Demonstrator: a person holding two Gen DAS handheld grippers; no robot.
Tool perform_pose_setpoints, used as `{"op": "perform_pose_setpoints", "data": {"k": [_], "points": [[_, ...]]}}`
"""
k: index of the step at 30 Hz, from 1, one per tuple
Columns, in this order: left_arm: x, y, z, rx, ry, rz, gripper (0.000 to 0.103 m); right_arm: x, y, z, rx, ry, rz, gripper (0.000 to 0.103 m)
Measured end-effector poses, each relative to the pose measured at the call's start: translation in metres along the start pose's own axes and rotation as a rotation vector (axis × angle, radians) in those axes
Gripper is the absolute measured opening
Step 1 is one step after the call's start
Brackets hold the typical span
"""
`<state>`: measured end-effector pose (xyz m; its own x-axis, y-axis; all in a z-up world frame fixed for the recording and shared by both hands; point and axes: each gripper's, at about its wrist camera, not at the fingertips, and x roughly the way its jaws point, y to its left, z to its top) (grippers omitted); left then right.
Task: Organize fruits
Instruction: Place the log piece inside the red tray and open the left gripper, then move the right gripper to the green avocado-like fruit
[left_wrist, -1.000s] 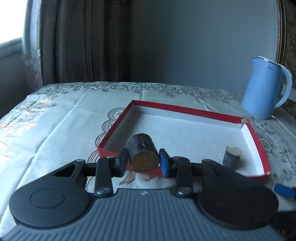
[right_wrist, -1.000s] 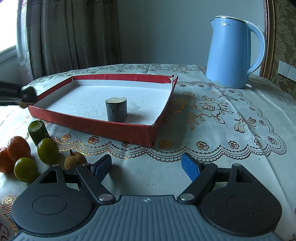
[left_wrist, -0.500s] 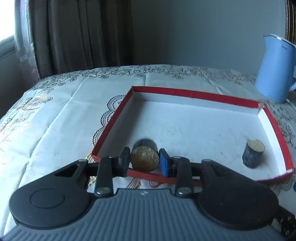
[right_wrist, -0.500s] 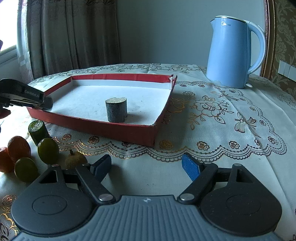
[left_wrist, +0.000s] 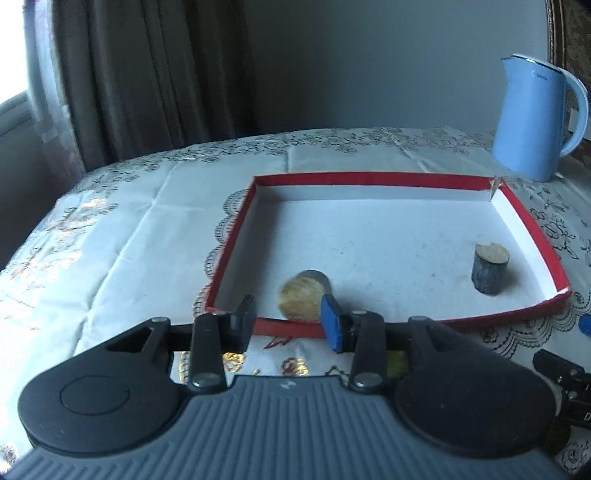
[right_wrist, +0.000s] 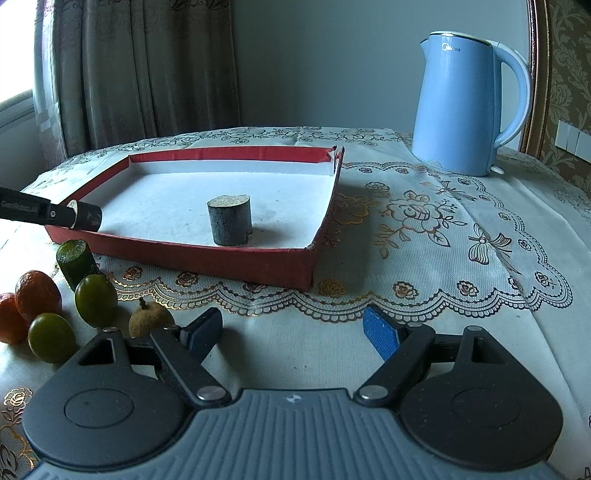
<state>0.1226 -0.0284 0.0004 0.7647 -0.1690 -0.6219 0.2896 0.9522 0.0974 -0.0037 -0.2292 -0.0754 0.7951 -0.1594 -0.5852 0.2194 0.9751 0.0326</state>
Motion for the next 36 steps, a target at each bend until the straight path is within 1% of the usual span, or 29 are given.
{"op": "perform_pose_setpoints", "data": {"k": [2, 5, 7, 9, 10, 12, 14, 17, 21, 23, 26, 29, 32, 36], "points": [[-0.006, 0.005, -0.002, -0.017, -0.007, -0.017, 0.036, 0.000, -0.001, 0.000, 0.005, -0.002, 0.003, 0.083], [-0.022, 0.012, -0.012, -0.056, -0.063, 0.005, 0.036, -0.001, -0.003, -0.001, 0.016, -0.006, 0.011, 0.083], [-0.037, 0.014, -0.021, -0.070, -0.123, 0.010, 0.041, -0.002, -0.005, -0.001, 0.025, -0.009, 0.017, 0.083], [-0.052, 0.017, -0.031, -0.082, -0.182, 0.028, 0.053, -0.002, -0.007, -0.001, 0.036, -0.013, 0.024, 0.083], [-0.060, 0.018, -0.036, -0.088, -0.213, 0.041, 0.057, -0.002, -0.008, -0.001, 0.044, -0.015, 0.027, 0.083], [-0.074, 0.021, -0.047, -0.095, -0.273, 0.071, 0.079, -0.003, -0.009, -0.001, 0.051, -0.017, 0.030, 0.083], [-0.084, 0.023, -0.056, -0.101, -0.309, 0.102, 0.085, -0.003, -0.009, -0.001, 0.050, -0.017, 0.026, 0.084], [-0.091, 0.024, -0.066, -0.090, -0.303, 0.098, 0.086, -0.003, -0.010, -0.001, 0.055, -0.019, 0.023, 0.084], [-0.094, 0.023, -0.082, -0.066, -0.262, 0.065, 0.088, -0.012, -0.009, -0.002, 0.056, -0.041, 0.011, 0.084], [-0.097, 0.023, -0.091, -0.067, -0.261, 0.073, 0.089, -0.022, -0.008, -0.003, 0.031, -0.072, 0.017, 0.084], [-0.099, 0.026, -0.100, -0.092, -0.257, 0.046, 0.093, -0.040, -0.008, -0.005, 0.037, -0.126, 0.037, 0.084], [-0.095, 0.026, -0.107, -0.094, -0.231, 0.046, 0.094, -0.053, -0.007, -0.006, 0.041, -0.158, 0.050, 0.084], [-0.091, 0.025, -0.112, -0.094, -0.206, 0.037, 0.094, -0.060, -0.002, -0.010, 0.017, -0.157, 0.062, 0.084], [-0.089, 0.025, -0.114, -0.097, -0.205, 0.032, 0.096, -0.071, 0.008, -0.019, -0.031, -0.156, 0.094, 0.084]]}}
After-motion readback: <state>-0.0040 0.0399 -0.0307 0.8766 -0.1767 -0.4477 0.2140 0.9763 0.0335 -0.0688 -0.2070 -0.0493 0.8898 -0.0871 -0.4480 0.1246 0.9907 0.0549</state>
